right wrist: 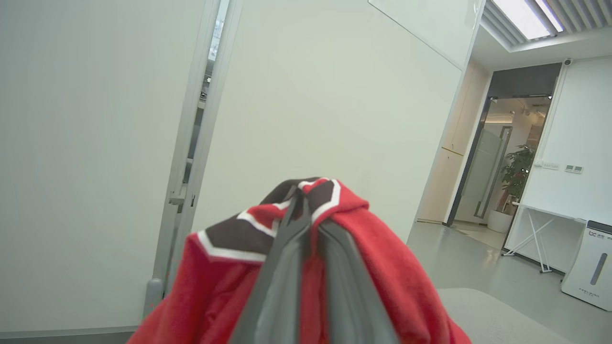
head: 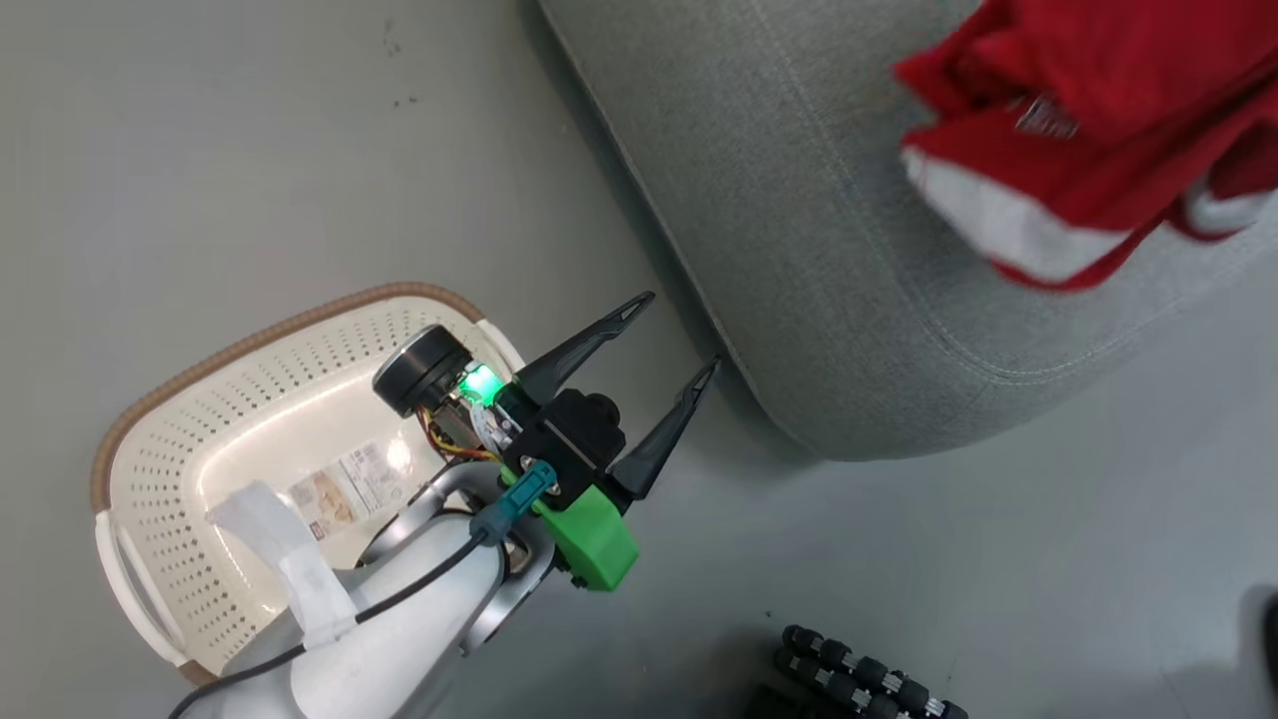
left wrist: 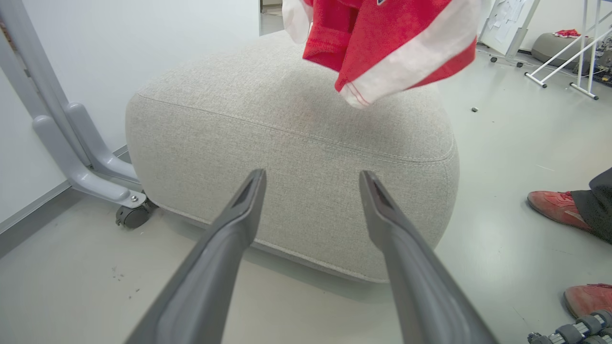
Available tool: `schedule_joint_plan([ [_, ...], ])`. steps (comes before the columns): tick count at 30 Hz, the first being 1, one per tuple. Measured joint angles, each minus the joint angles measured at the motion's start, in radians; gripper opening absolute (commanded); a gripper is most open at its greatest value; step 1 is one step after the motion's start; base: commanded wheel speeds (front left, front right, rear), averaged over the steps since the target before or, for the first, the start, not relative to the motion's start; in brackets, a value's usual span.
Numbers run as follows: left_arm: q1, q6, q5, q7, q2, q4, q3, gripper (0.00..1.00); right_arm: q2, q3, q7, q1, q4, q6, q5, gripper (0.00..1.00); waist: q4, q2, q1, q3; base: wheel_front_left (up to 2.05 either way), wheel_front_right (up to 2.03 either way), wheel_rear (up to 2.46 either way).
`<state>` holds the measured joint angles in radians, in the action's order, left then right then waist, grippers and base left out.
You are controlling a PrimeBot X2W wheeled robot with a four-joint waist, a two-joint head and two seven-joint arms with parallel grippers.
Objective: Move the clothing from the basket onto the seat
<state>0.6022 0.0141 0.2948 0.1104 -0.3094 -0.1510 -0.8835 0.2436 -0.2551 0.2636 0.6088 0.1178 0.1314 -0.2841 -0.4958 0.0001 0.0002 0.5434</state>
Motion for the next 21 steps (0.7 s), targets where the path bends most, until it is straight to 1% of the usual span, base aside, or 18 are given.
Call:
schedule_joint_plan([
  [2, 0.015, 0.001, -0.008, -0.014, -0.009, 0.018, -0.002, 1.00, 0.067, -0.032, 0.000, 0.076, -0.054, 0.000, -0.023, 0.00, 0.015, 0.0000, 0.0000, 0.032, 0.00, 0.00, 0.00],
  [5, 0.032, 0.002, -0.014, -0.031, -0.022, 0.037, -0.002, 1.00, 0.150, -0.056, 0.000, 0.167, -0.142, 0.000, -0.037, 0.00, 0.037, 0.0000, 0.0000, 0.078, 0.00, 0.00, 0.00],
  [7, 0.046, 0.003, -0.019, -0.039, -0.026, 0.048, -0.002, 1.00, 0.192, -0.061, 0.000, 0.202, -0.191, 0.000, -0.031, 0.00, 0.052, 0.0000, 0.0000, 0.106, 0.00, 0.00, 0.00],
  [10, 0.061, 0.002, -0.031, -0.039, -0.027, 0.060, -0.002, 1.00, 0.222, -0.074, 0.000, 0.228, -0.266, 0.000, -0.022, 0.00, 0.078, 0.0000, 0.0000, 0.147, 0.00, 0.00, 0.00],
  [13, 0.073, -0.001, -0.036, -0.040, -0.027, 0.068, -0.002, 1.00, 0.228, -0.082, 0.000, 0.230, -0.352, 0.000, 0.000, 0.00, 0.103, 0.0000, 0.0000, 0.185, 0.00, 0.00, 0.00],
  [15, 0.077, -0.005, -0.036, -0.040, -0.026, 0.067, -0.003, 1.00, 0.225, -0.089, 0.000, 0.216, -0.421, 0.000, 0.035, 0.00, 0.123, 0.0000, 0.0000, 0.207, 0.00, 0.00, 0.00],
  [18, 0.080, -0.012, -0.036, -0.037, -0.022, 0.062, -0.001, 1.00, 0.185, -0.120, 0.000, 0.197, -0.502, 0.000, 0.044, 0.00, 0.149, 0.0000, -0.0001, 0.232, 0.00, 0.00, 0.00],
  [21, 0.080, -0.019, -0.028, -0.028, -0.017, 0.058, 0.005, 1.00, 0.154, -0.146, 0.000, 0.183, -0.548, 0.000, 0.047, 0.00, 0.173, 0.0000, -0.0001, 0.250, 0.00, 0.00, 0.00],
])
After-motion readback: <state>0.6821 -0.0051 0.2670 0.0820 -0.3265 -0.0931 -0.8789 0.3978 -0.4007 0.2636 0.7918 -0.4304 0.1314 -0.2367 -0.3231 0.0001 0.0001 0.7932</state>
